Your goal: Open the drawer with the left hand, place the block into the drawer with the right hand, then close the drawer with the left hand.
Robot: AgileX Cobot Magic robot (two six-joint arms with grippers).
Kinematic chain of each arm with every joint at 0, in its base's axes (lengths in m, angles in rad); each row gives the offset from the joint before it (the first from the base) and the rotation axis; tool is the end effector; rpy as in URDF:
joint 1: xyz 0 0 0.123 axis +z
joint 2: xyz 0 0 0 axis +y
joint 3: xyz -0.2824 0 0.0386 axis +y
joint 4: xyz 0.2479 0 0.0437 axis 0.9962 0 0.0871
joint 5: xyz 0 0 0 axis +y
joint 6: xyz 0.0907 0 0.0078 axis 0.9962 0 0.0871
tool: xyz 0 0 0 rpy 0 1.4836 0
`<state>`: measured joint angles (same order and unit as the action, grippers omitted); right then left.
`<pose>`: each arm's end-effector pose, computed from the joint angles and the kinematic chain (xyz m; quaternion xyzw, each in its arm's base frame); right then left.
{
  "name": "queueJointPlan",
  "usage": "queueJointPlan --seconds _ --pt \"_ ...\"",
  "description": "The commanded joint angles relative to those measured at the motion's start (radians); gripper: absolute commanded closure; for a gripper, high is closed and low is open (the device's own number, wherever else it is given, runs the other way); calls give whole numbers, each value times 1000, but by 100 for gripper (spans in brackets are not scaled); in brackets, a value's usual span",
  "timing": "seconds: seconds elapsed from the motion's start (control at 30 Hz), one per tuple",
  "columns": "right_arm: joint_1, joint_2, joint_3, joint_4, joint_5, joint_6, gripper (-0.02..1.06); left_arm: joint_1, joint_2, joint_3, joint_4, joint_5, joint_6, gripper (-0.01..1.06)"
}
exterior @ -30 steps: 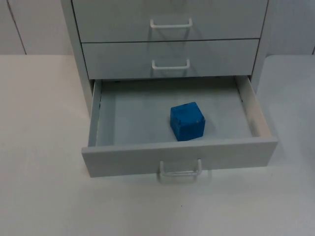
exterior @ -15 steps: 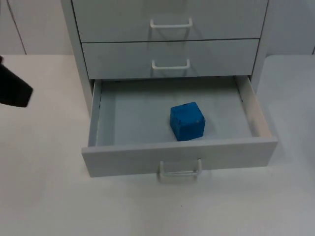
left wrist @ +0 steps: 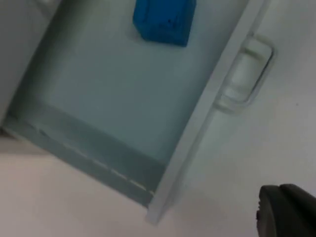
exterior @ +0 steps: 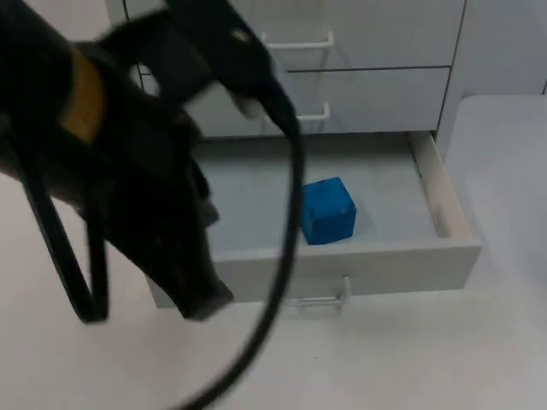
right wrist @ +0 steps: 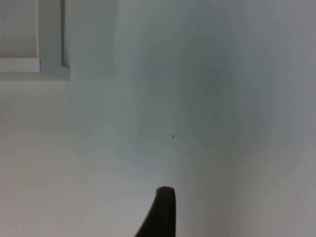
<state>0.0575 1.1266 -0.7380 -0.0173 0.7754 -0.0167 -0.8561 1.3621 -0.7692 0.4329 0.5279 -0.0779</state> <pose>0.2023 0.0105 0.2609 -0.0405 0.9688 -0.0024 0.2446 0.1835 -0.1821 0.2304 0.4962 0.8143 0.0204 0.3006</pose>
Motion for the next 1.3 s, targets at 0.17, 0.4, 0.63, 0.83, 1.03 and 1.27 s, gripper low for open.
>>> queueJointPlan --seconds 0.17,0.4,0.63,0.83,1.03,1.27 --pt "1 -2 3 -7 -1 2 29 -140 108 -7 410 -47 -285 105" --pt "1 -2 3 -7 -22 2 29 -191 237 -7 697 -45 -503 105" --pt "1 -2 3 -7 -34 2 29 -191 349 -7 869 -27 -653 105" --pt "1 -2 3 -7 -60 2 29 -191 438 -7 966 -16 -758 105" --pt "1 -2 3 -7 -60 2 29 -191 507 -7 1121 -12 -912 105" --pt "1 -2 3 -7 -60 2 29 -189 594 -7 1312 78 -1114 105"
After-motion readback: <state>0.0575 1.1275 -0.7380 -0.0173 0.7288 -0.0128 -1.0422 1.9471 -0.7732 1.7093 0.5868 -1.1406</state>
